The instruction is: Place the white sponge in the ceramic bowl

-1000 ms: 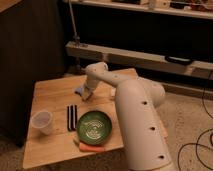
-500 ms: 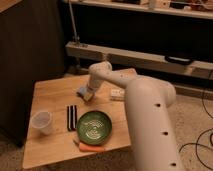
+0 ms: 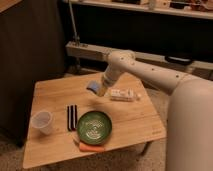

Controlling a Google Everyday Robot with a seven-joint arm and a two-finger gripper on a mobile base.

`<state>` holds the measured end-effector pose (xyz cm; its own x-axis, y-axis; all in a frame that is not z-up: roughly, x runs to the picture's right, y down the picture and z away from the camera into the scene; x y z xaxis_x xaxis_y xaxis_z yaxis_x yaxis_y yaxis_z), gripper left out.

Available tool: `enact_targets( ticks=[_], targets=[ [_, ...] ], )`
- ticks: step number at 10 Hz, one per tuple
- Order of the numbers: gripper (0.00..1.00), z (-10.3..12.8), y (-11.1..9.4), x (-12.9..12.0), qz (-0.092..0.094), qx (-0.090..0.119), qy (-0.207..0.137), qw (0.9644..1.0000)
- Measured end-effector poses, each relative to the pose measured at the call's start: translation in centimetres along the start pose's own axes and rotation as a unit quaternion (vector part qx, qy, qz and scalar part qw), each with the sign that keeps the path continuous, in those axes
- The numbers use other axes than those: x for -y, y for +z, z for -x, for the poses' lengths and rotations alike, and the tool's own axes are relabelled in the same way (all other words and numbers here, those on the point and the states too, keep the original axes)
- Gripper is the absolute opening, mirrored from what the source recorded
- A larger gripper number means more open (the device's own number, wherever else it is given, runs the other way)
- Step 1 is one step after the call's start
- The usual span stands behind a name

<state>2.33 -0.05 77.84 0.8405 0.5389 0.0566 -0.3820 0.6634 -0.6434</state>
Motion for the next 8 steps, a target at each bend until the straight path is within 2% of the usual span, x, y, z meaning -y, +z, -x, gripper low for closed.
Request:
enact_targets(
  ticks=[1,2,4,5,7,8],
  targets=[
    [0.79,-1.2,-1.6,-1.1,0.013,0.001,-0.008,0.9999],
    [0.75,-2.1,-2.6,-2.8,0.032,-0.001,-0.021,0.9993],
    [0.53,-3.5,-2.7,-7.8,0.080,-0.012,-0.056,0.9952],
    [0.43,-3.6,-2.0,-10.4,0.106,-0.019,-0.074,0.9915],
    [0.21,-4.1,-0.1,-15.7,0.164,-0.033,-0.105,0.9803],
    [0.15,-4.2,1.1,-18.1,0.193,-0.037,-0.122,0.9730]
  ],
)
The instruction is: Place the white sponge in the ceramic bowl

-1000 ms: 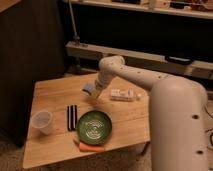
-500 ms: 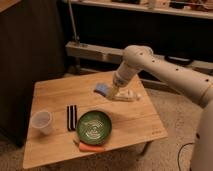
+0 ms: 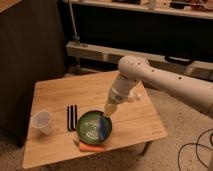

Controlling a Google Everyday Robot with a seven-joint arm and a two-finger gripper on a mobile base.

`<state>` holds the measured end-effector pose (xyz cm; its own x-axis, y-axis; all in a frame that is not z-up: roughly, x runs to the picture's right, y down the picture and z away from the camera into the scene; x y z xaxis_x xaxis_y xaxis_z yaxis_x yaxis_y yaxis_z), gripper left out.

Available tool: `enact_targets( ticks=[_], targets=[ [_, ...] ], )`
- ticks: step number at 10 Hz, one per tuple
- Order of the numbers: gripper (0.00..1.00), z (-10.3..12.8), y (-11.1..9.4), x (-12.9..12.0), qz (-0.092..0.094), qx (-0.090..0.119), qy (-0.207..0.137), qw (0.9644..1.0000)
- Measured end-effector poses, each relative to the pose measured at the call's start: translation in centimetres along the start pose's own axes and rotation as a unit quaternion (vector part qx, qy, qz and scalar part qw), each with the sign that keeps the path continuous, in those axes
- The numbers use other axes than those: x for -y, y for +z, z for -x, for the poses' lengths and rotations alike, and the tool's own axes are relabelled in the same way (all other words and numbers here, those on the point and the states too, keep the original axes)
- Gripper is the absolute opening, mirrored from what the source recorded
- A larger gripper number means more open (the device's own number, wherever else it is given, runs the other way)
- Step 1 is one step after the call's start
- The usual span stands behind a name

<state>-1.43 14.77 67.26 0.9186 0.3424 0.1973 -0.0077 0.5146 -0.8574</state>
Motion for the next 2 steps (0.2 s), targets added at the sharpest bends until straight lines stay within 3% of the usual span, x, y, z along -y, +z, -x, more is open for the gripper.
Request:
enact_targets(
  ticks=[1,2],
  targets=[
    [0.14,0.66,1.93,-1.36,0.028,-0.003,-0.018,0.9994],
    [0.14,0.77,2.12,-1.56,0.032,-0.003,-0.020,0.9993]
  ],
)
